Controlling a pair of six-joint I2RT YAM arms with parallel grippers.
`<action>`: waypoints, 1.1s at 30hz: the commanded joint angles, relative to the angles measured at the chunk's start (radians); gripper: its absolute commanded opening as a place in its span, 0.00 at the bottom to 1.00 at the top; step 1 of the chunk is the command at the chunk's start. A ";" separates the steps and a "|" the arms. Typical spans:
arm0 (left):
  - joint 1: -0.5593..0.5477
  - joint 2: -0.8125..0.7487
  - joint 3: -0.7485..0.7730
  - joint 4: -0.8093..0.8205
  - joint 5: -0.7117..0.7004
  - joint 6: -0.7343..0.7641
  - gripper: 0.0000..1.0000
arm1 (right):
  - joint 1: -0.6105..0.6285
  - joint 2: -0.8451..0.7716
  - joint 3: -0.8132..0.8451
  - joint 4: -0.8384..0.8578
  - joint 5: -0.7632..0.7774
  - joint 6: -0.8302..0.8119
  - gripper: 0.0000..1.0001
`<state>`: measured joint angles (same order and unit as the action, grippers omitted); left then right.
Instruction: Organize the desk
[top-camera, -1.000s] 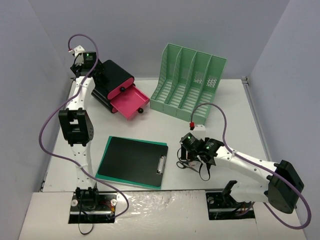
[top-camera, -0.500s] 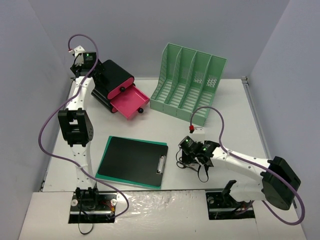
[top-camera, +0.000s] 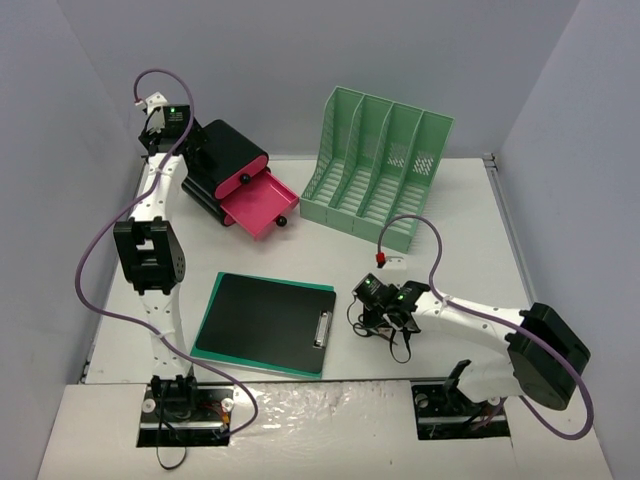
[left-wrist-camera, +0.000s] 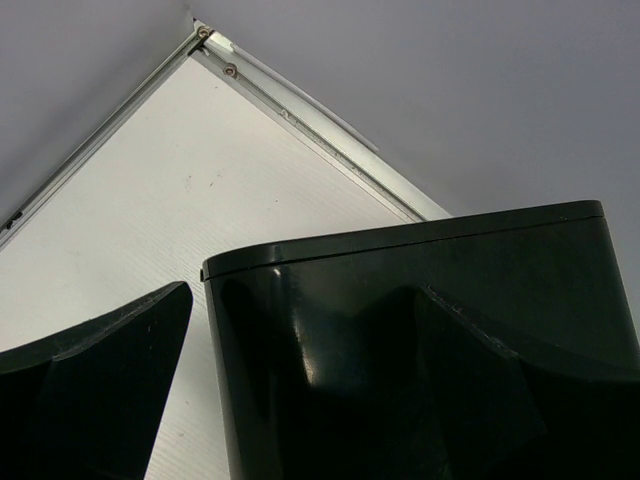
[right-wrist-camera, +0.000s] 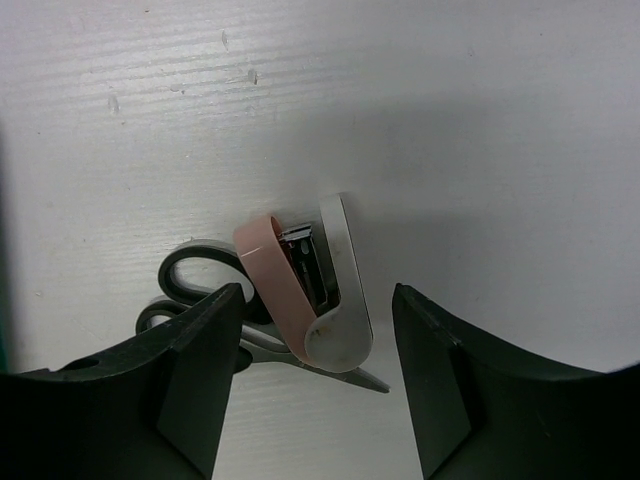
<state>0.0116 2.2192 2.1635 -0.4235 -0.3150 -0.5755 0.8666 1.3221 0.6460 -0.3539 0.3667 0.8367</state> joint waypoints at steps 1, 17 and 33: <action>0.014 -0.003 -0.043 -0.199 -0.007 0.071 0.90 | 0.020 0.014 0.014 0.005 0.050 0.035 0.56; 0.013 -0.006 -0.050 -0.196 -0.004 0.072 0.90 | 0.026 0.034 0.023 0.013 0.042 0.035 0.31; 0.014 -0.010 -0.055 -0.196 -0.009 0.074 0.90 | 0.043 0.076 0.043 0.026 0.030 0.021 0.07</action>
<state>0.0124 2.2171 2.1604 -0.4230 -0.3140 -0.5755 0.8997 1.3735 0.6627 -0.3391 0.3962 0.8449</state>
